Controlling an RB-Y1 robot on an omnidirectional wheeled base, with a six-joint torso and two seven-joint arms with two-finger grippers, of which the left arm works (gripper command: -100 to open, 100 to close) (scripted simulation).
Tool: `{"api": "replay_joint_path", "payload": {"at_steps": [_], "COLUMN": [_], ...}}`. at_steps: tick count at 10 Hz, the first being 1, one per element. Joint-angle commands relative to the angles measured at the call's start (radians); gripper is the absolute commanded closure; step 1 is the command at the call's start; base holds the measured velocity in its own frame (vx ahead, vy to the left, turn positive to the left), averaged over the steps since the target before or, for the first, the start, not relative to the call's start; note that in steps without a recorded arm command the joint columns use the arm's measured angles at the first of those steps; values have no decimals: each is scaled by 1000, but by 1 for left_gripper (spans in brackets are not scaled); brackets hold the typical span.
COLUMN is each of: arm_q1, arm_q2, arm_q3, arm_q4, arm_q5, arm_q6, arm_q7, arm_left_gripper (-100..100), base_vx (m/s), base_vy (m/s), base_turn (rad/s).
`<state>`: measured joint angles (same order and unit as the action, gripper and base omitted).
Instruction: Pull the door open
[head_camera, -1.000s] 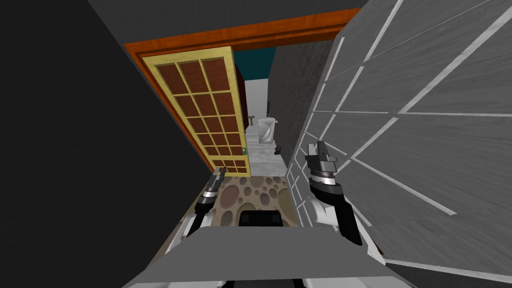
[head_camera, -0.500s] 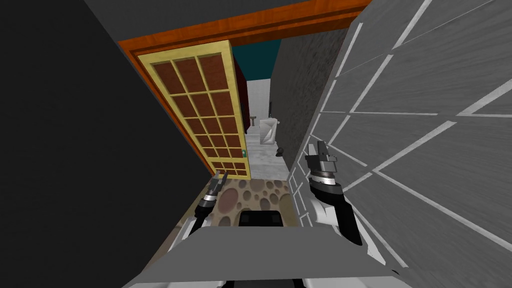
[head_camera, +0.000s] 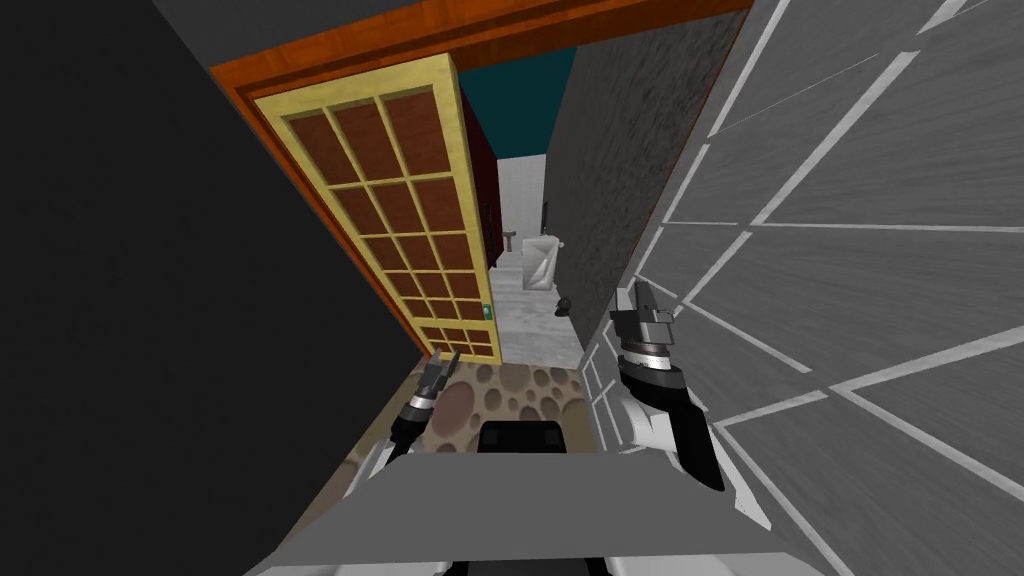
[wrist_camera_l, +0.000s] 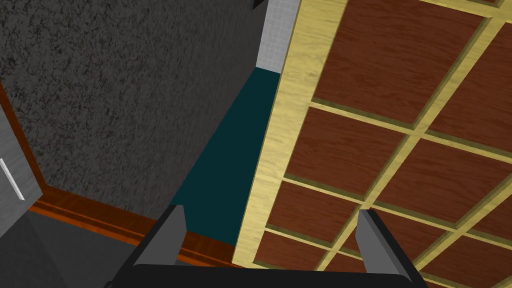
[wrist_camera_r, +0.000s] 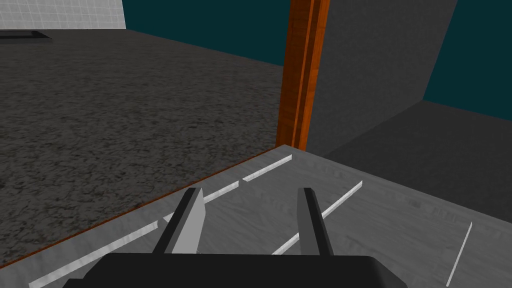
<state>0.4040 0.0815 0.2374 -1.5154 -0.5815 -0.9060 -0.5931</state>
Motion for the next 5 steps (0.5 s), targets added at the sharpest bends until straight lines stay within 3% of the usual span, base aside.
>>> {"api": "replay_joint_path", "payload": {"at_steps": [1, 3, 5], "arm_q1": [-2, -9, -12], "arm_q2": [-4, -13, -18], "arm_q3": [14, 32, 41], "arm_q4": [38, 95, 123], "arm_q5": [-32, -75, -97], "arm_q6": [-23, -54, -69], "arm_q7": [-30, -71, -91], "arm_left_gripper": [-100, -100, -100], "base_vx": [156, 170, 150], "base_vy": [-70, -42, -28], "base_turn": [69, 91, 48]}}
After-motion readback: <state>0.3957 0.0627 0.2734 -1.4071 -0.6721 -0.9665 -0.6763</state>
